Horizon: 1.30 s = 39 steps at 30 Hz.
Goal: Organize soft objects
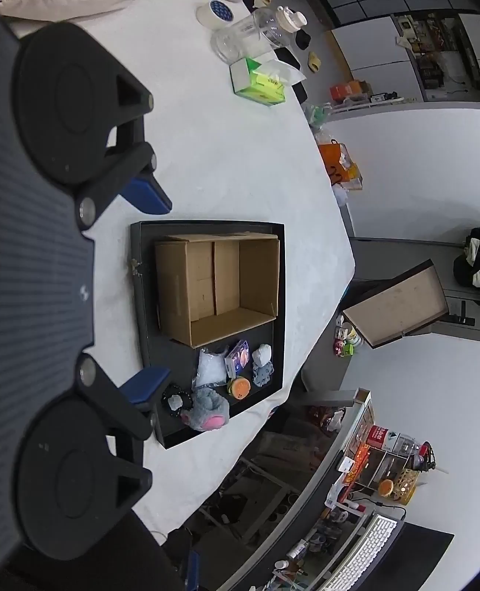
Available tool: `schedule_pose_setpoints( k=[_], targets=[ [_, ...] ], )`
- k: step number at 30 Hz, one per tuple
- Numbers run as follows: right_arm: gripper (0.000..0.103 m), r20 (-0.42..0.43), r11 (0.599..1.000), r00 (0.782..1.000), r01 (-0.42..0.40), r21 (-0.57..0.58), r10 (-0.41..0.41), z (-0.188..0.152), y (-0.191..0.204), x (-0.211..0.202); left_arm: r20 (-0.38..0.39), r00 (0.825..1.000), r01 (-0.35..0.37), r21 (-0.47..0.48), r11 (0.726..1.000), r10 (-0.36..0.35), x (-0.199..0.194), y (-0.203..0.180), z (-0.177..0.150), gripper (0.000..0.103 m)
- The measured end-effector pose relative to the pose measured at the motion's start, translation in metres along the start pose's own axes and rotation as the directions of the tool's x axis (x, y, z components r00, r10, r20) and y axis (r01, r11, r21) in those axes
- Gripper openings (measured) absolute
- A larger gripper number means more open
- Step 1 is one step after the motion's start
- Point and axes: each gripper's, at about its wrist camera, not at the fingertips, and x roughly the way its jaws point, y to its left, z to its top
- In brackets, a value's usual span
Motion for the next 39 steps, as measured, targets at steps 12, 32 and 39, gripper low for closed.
schedule_pose_setpoints(
  k=[12,32,39],
  targets=[
    [0.103,-0.027,1.0,1.0,0.01,0.01,-0.009,-0.0008,0.0001,0.0004,-0.005,1.0,-0.016,0.008,1.0,0.016,0.0046,0.0015,0.0071,0.089],
    [0.103,-0.04,1.0,0.999,0.007,0.029,-0.006,-0.0013,-0.0038,0.0004,0.006,0.999,-0.04,0.023,0.999,0.04,0.0017,-0.0004,0.0068,0.089],
    [0.103,-0.047,0.999,0.999,0.01,0.037,-0.008,-0.0009,-0.0049,-0.0005,0.006,0.999,-0.039,0.024,0.999,0.039,0.0026,0.0007,0.0051,0.089]
  ],
)
